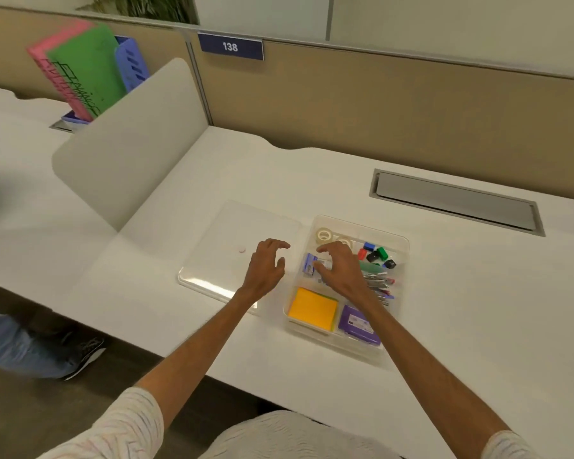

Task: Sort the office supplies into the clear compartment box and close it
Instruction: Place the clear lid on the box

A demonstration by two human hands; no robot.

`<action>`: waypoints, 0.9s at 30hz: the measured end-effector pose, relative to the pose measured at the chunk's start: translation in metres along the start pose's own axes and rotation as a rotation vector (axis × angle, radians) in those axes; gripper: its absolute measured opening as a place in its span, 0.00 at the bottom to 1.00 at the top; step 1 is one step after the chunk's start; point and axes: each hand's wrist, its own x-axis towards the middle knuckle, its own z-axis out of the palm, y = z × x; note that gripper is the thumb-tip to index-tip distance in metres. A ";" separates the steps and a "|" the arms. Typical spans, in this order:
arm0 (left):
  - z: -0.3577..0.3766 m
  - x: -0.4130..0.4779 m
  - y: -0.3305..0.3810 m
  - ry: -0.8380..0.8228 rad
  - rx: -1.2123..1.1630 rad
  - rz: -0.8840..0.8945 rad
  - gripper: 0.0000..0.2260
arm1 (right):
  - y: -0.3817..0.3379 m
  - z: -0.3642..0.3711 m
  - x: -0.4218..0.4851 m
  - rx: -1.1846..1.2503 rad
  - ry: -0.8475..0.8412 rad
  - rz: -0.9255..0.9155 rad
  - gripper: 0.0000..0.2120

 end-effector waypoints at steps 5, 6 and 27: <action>-0.035 0.010 -0.043 0.049 0.013 -0.088 0.16 | -0.041 0.034 0.032 0.025 0.071 0.002 0.14; -0.041 0.011 -0.052 0.056 0.020 -0.108 0.17 | -0.048 0.042 0.037 0.021 0.072 0.000 0.15; -0.085 0.035 -0.149 -0.128 0.370 -0.584 0.51 | -0.097 0.142 0.076 -0.280 -0.326 0.291 0.39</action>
